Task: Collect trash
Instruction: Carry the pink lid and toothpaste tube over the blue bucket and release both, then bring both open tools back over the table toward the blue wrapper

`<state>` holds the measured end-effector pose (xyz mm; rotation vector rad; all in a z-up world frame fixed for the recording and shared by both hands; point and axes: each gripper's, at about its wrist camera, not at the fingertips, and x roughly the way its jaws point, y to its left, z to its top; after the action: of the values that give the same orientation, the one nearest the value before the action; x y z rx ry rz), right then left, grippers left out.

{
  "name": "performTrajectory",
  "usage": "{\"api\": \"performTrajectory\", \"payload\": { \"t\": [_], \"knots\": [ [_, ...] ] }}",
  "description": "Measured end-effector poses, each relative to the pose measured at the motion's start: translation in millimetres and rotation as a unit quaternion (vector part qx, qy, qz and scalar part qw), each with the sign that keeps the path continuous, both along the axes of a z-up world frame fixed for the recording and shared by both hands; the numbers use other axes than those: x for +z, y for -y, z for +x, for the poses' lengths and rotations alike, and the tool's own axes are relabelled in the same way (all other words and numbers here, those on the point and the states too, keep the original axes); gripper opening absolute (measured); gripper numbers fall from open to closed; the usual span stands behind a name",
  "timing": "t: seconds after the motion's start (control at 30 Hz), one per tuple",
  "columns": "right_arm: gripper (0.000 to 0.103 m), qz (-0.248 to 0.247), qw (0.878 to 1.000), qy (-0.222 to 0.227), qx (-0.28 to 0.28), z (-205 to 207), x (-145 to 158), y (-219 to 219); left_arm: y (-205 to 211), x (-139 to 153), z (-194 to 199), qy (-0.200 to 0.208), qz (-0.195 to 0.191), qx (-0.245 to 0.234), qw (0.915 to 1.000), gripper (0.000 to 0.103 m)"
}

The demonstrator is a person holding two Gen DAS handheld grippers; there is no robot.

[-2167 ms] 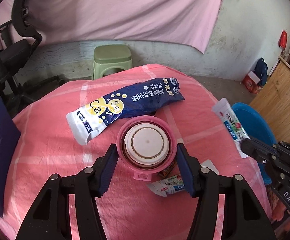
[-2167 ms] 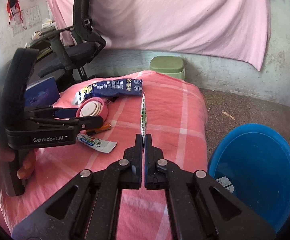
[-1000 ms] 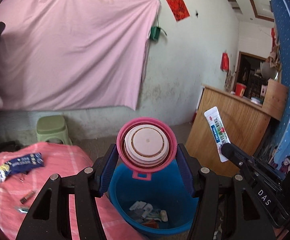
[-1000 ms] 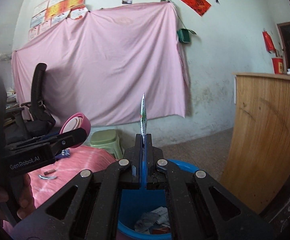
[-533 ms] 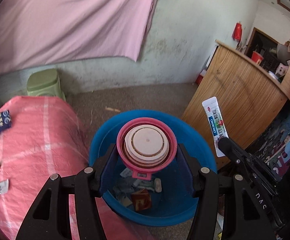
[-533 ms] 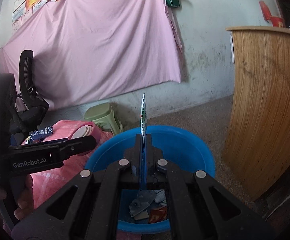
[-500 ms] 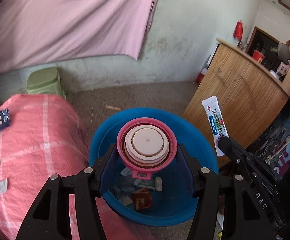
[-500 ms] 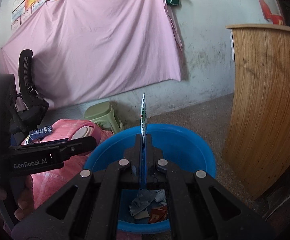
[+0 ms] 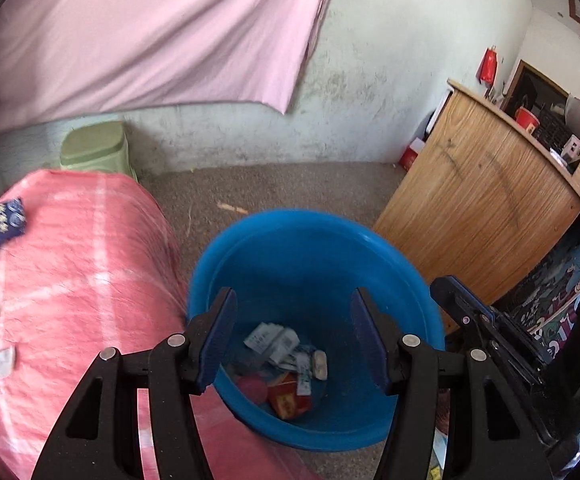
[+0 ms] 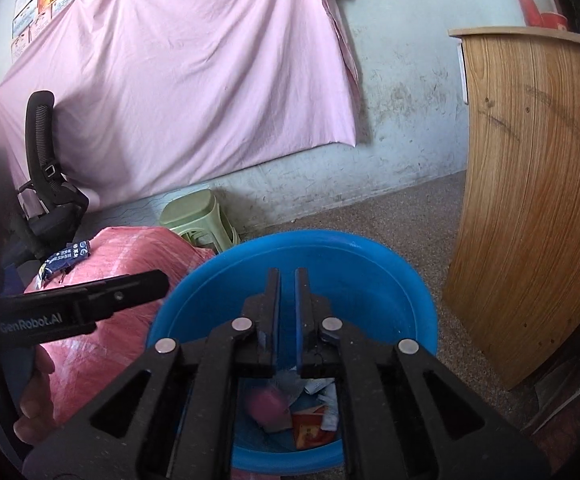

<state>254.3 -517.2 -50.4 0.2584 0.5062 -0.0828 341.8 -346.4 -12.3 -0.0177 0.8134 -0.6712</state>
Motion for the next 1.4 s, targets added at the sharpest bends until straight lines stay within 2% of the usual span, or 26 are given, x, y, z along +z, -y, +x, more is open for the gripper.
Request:
{"api": "performTrajectory", "payload": {
  "t": [0.27,0.3,0.4,0.53,0.57,0.67,0.77,1.03,1.3,1.4],
  "knots": [
    [0.050,-0.013,0.999,0.038,0.010,-3.6,28.8,-18.1,-44.4,28.0,-16.7,0.070,-0.036,0.039,0.9961,0.057],
    [0.052,-0.016,0.999,0.043,0.010,-4.2,33.1,-21.2,-51.6,31.2,-18.9,0.079,-0.039,0.045,0.9951,0.061],
    [0.067,-0.018,0.998,0.064,0.015,-6.5,48.0,-34.7,-77.1,43.6,-27.5,0.114,-0.046,0.073,0.9897,0.070],
    [0.085,-0.028,0.994,0.098,0.027,-12.2,67.5,-54.9,-110.2,57.8,-37.7,0.150,-0.056,0.107,0.9813,0.075],
    [0.091,-0.029,0.993,0.108,0.029,-14.0,71.6,-59.7,-116.9,60.4,-39.9,0.157,-0.057,0.115,0.9793,0.083],
    [0.101,-0.023,0.990,0.136,0.041,-18.4,81.3,-73.1,-140.1,66.8,-50.8,0.189,-0.063,0.142,0.9696,0.095],
    [0.103,-0.026,0.986,0.159,0.052,-20.3,87.2,-86.0,-161.7,70.1,-61.9,0.216,-0.061,0.165,0.9604,0.099],
    [0.103,-0.037,0.977,0.190,0.092,-17.5,96.8,-123.3,-211.8,75.9,-76.7,0.245,-0.061,0.203,0.9461,0.102],
    [0.103,-0.045,0.973,0.187,0.126,-3.2,93.5,-158.5,-252.2,69.6,-81.2,0.264,-0.037,0.241,0.9332,0.102],
    [0.103,-0.049,0.973,0.176,0.142,2.5,86.6,-172.5,-267.7,60.5,-76.8,0.261,-0.027,0.244,0.9336,0.102]
  ]
}}
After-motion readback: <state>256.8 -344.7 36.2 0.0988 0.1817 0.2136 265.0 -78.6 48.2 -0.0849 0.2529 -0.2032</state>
